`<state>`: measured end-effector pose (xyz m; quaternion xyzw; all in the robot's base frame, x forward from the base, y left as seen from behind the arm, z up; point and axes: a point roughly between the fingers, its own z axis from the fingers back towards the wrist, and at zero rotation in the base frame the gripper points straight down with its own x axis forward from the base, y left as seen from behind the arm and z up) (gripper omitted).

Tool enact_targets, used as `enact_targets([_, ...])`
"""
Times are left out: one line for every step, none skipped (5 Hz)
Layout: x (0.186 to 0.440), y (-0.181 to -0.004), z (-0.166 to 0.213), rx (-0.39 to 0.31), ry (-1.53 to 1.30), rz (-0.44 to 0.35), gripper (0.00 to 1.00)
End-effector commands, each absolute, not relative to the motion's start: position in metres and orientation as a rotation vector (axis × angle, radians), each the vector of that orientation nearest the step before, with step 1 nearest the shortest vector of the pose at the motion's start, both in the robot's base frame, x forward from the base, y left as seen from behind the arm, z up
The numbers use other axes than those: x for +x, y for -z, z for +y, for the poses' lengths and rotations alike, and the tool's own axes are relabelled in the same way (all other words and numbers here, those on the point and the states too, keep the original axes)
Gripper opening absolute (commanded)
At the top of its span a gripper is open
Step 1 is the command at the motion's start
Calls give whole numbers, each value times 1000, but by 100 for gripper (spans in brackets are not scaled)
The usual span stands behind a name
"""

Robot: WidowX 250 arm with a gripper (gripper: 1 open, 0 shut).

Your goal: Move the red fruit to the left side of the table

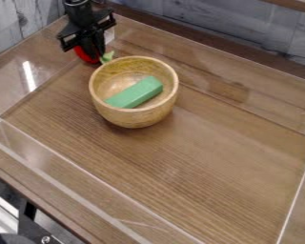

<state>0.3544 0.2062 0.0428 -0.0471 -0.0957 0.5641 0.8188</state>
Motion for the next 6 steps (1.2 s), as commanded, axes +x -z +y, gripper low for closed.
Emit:
enact_targets([359,-52,215,-105,-1175,-253,100])
enact_targets([356,-50,218,-102,-1186,-249,0])
enact_targets([352,-49,220,-99,-1197,-244,0])
enact_targets([351,-56,220,-94,-1222,-234,100])
enact_targets([351,-61,221,-86,-1244,-227,100])
enact_targets([348,-59,221,-79,-1307,-226,0])
